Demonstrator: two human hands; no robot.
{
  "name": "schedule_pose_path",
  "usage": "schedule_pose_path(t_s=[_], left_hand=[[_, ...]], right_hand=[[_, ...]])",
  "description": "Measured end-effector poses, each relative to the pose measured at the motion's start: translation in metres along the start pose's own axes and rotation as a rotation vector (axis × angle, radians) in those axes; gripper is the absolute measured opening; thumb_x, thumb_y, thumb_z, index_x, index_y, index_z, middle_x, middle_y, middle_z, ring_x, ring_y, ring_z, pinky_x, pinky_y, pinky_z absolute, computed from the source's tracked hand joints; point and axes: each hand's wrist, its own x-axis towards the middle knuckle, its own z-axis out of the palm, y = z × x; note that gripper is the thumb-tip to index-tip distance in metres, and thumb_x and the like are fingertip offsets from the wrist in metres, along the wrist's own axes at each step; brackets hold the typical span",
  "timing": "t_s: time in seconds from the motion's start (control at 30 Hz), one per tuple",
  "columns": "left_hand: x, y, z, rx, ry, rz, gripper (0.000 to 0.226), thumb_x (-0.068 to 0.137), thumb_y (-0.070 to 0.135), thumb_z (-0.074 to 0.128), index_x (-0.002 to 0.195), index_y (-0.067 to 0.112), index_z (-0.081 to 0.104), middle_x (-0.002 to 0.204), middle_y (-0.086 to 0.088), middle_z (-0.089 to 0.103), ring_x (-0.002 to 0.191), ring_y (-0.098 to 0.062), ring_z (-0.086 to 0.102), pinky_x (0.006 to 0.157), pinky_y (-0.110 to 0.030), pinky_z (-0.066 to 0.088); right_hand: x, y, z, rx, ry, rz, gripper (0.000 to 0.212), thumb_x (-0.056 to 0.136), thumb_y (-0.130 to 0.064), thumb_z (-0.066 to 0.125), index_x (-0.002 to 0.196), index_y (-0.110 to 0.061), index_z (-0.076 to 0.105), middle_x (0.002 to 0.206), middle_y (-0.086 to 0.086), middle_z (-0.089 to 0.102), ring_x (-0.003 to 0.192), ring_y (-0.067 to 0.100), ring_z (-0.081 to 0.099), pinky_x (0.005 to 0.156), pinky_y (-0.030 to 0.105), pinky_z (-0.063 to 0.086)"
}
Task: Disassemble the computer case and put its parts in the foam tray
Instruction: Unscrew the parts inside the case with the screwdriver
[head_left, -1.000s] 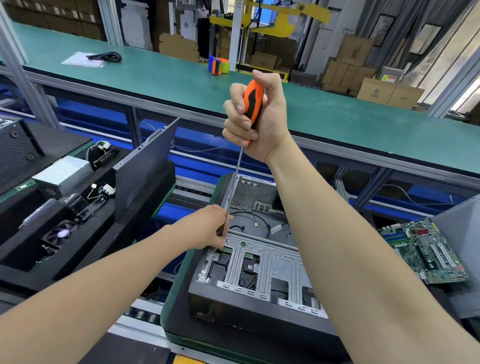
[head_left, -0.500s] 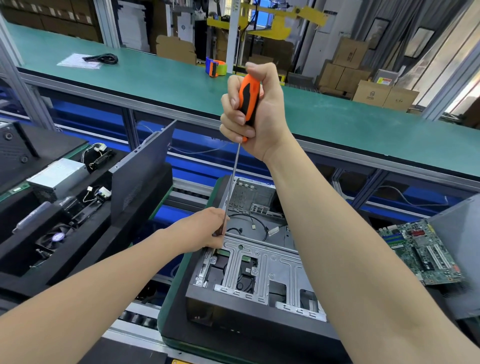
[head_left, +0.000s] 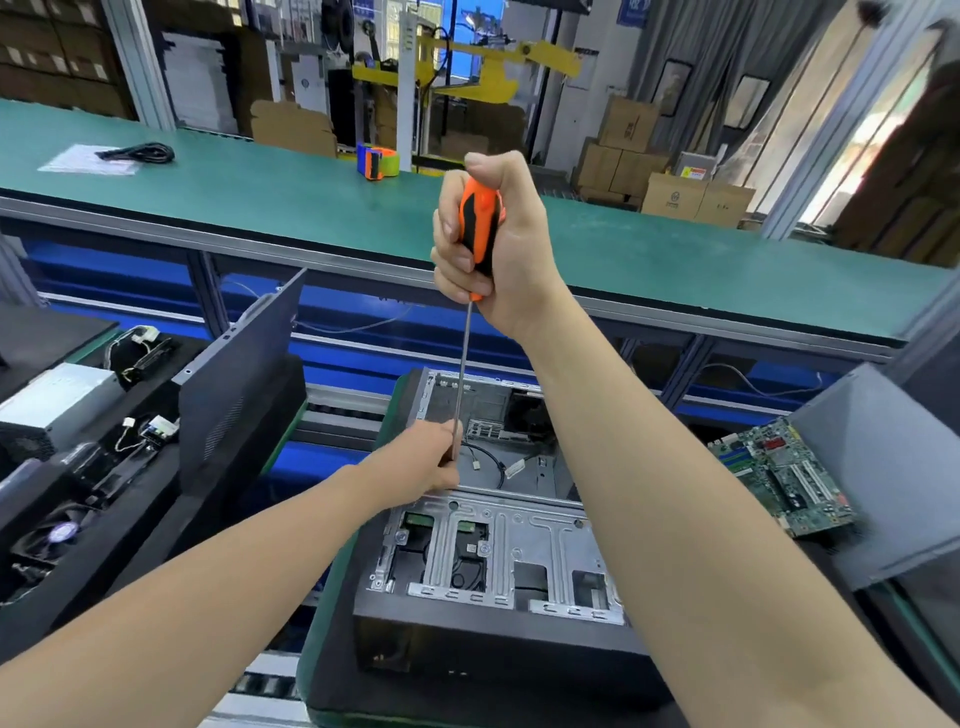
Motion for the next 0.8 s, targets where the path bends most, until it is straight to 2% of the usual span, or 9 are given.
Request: schedule_pose_path(t_s=[0.2,0.27,0.33,0.43,0.5,0.57,0.63,0.73,0.8], left_hand=[[0.018,0.027,0.022,-0.161,0.009,0.005,0.019,0.088,0.01,0.066,0.085,0.023,0.052,0.082,0.0,0.062,0.066,-0.015,0.052,0.062,-0.029,0.049],[0.026,0.04,0.027,-0.176,0.012,0.036,0.017,0.087,0.006,0.065,0.087,0.021,0.058,0.088,0.0,0.067,0.075,-0.016,0.059,0.07,-0.023,0.052],[0.033,0.054,0.033,-0.177,0.033,0.042,0.015,0.087,0.004,0.064,0.092,0.018,0.064,0.088,0.002,0.068,0.08,-0.016,0.063,0.066,-0.012,0.048],[0.044,0.078,0.04,-0.214,0.108,-0.018,0.011,0.09,0.008,0.066,0.096,0.015,0.073,0.086,0.002,0.071,0.08,-0.014,0.065,0.071,-0.019,0.049],[0.05,0.095,0.045,-0.258,0.175,-0.033,0.008,0.092,0.014,0.069,0.089,0.017,0.076,0.083,0.005,0.072,0.079,-0.012,0.065,0.073,-0.021,0.047],[0.057,0.115,0.052,-0.352,0.177,-0.059,0.012,0.094,0.02,0.071,0.084,0.019,0.076,0.079,0.008,0.072,0.077,-0.011,0.066,0.068,-0.021,0.047],[0.065,0.137,0.06,-0.441,0.136,-0.073,0.018,0.095,0.028,0.072,0.08,0.018,0.077,0.074,0.01,0.073,0.073,-0.007,0.067,0.059,-0.017,0.046],[0.075,0.177,0.076,-0.465,0.087,-0.025,0.031,0.094,0.036,0.073,0.066,0.022,0.073,0.06,0.009,0.069,0.051,0.0,0.057,0.05,-0.012,0.043],[0.081,0.205,0.09,-0.515,0.059,-0.023,0.028,0.092,0.037,0.075,0.07,0.02,0.073,0.061,0.001,0.07,0.048,0.0,0.058,0.047,-0.012,0.044]], right_hand=[[-0.033,-0.017,-0.022,-0.177,0.201,-0.033,0.039,0.098,-0.033,0.051,0.068,-0.008,0.047,0.05,0.007,0.034,0.037,0.019,0.022,0.042,0.025,0.03],[-0.046,-0.025,-0.032,-0.27,0.256,-0.084,0.036,0.097,-0.022,0.061,0.067,-0.01,0.044,0.051,0.007,0.034,0.038,0.02,0.023,0.044,0.026,0.03],[-0.059,-0.033,-0.043,-0.358,0.302,-0.138,0.038,0.099,-0.007,0.063,0.067,-0.01,0.042,0.052,0.006,0.035,0.039,0.02,0.024,0.044,0.027,0.032],[-0.079,-0.044,-0.059,-0.485,0.413,-0.216,0.033,0.096,0.0,0.063,0.068,-0.006,0.045,0.05,0.006,0.036,0.04,0.02,0.029,0.045,0.028,0.034],[-0.095,-0.05,-0.074,-0.62,0.501,-0.28,0.036,0.094,-0.002,0.063,0.063,-0.005,0.044,0.05,0.015,0.039,0.042,0.023,0.035,0.047,0.029,0.036],[-0.11,-0.053,-0.093,-0.79,0.605,-0.315,0.042,0.094,-0.007,0.064,0.061,0.004,0.041,0.054,0.026,0.043,0.046,0.032,0.041,0.048,0.043,0.043],[-0.127,-0.052,-0.112,-0.976,0.744,-0.322,0.045,0.096,-0.018,0.066,0.062,0.002,0.043,0.056,0.02,0.044,0.053,0.038,0.045,0.052,0.051,0.046],[-0.157,-0.053,-0.143,-1.119,0.907,-0.385,0.047,0.099,-0.029,0.065,0.062,-0.009,0.045,0.054,0.006,0.041,0.052,0.025,0.043,0.052,0.042,0.04],[-0.181,-0.051,-0.166,-1.113,0.957,-0.408,0.045,0.101,-0.029,0.066,0.062,-0.011,0.05,0.052,0.005,0.044,0.051,0.024,0.046,0.053,0.04,0.042]])
